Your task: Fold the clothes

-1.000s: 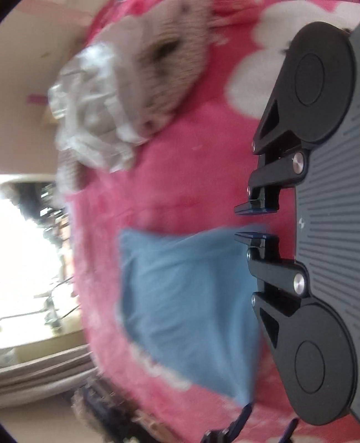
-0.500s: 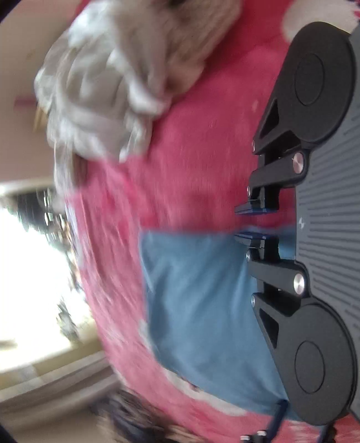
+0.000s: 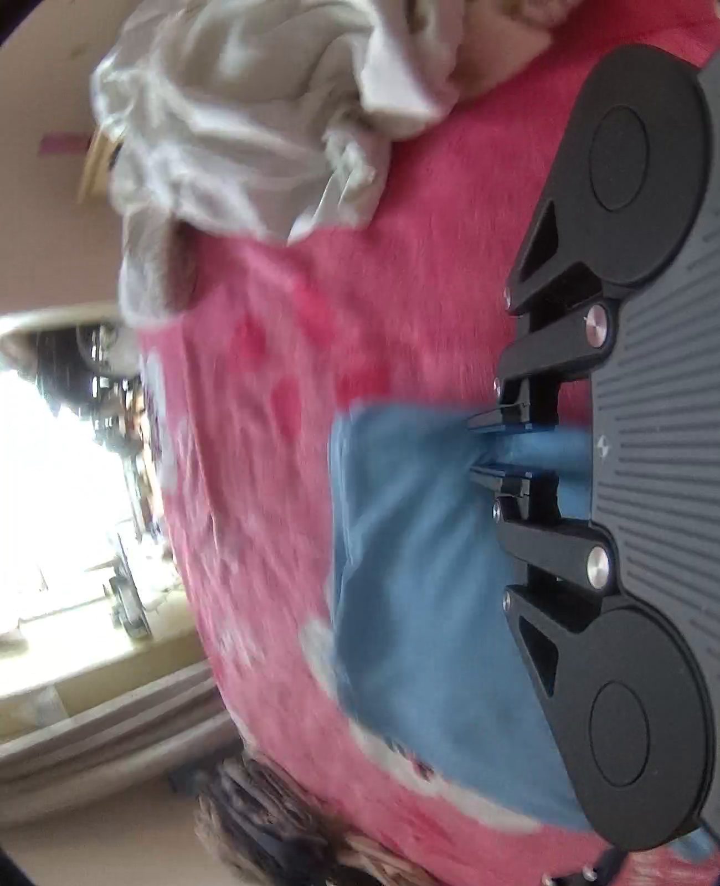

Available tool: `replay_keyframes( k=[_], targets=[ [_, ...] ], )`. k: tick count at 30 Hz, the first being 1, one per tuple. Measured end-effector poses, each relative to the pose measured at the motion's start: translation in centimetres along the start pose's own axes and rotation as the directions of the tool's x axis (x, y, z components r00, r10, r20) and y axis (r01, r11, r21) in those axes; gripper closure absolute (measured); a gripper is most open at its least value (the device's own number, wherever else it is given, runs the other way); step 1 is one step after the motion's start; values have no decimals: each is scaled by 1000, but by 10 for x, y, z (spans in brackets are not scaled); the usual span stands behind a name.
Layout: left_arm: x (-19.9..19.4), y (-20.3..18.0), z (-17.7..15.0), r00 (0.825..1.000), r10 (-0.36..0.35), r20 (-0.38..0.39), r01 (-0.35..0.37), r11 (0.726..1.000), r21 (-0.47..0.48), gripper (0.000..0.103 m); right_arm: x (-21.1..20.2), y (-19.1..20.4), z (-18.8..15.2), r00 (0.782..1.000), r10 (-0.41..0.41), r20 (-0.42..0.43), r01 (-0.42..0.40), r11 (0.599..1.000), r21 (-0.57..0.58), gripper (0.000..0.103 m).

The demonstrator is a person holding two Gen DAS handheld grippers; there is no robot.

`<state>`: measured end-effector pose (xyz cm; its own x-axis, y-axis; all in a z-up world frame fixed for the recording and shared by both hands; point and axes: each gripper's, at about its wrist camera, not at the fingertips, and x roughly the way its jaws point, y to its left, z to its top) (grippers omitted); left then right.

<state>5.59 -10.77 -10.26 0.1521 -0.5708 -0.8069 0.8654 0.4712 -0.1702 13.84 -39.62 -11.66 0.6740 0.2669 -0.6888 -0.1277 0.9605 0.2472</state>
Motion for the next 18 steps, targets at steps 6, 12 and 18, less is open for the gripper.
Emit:
replay_keyframes(
  k=[6, 12, 18],
  targets=[
    [0, -1, 0, 1000, 0, -1, 0, 1000, 6, 39, -8, 13, 25, 998, 26, 63, -22, 998, -58, 86],
    [-1, -5, -4, 1000, 11, 3, -11, 1000, 29, 39, 46, 5, 38, 1000, 7, -11, -7, 999, -40, 86],
    [-3, -8, -8, 1000, 16, 4, -16, 999, 39, 39, 33, -4, 57, 997, 39, 66, -43, 997, 64, 86]
  ],
)
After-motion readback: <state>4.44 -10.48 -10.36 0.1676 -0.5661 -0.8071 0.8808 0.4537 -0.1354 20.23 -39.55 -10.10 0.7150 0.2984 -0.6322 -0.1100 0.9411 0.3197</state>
